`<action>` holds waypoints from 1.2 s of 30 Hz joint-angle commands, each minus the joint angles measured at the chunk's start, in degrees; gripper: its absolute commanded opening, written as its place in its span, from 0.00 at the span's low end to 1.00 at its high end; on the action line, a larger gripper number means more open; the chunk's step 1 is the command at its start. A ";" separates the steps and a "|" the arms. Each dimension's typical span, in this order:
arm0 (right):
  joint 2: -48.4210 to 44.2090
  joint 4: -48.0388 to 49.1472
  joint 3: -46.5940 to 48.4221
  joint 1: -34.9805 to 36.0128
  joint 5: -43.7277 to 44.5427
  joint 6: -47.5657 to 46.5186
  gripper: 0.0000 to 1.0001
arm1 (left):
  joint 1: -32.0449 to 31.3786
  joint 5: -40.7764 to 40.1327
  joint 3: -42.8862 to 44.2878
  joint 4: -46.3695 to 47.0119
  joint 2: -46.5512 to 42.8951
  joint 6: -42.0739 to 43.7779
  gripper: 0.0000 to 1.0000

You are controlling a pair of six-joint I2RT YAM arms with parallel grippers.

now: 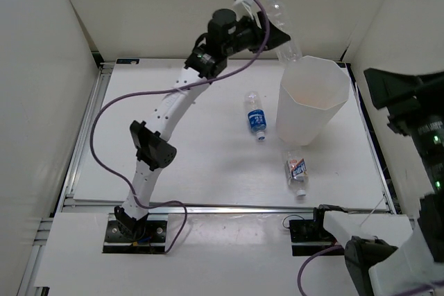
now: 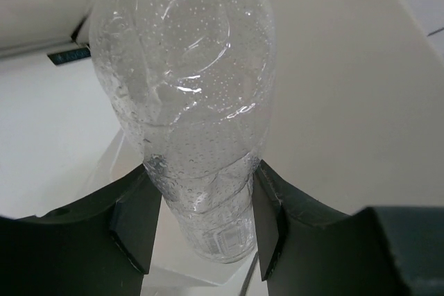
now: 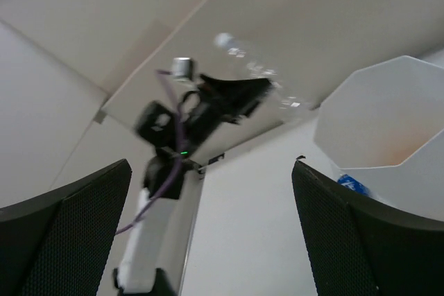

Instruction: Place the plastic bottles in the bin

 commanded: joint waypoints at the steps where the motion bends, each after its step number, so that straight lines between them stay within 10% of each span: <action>1: -1.13 -0.52 0.51 -0.08 -2.51 1.30 1.00 | -3.22 -1.73 1.83 3.48 2.69 1.33 0.34; 7: -3.49 -0.51 -0.89 -0.08 -7.43 0.44 1.00 | -6.65 -3.84 -2.09 4.72 3.23 3.35 0.42; 12: -5.61 -3.57 -5.81 -0.08 -7.26 -3.34 1.00 | -7.26 -4.45 -8.60 4.72 -2.29 6.94 1.00; 25: -20.27 -14.39 -37.00 -0.69 2.32 -12.39 1.00 | -2.17 -7.26 -45.94 3.05 -29.00 8.01 1.00; 36: -22.31 -8.61 -63.72 1.21 5.22 -22.16 1.00 | 0.56 -13.75 -59.05 0.59 -31.13 4.04 1.00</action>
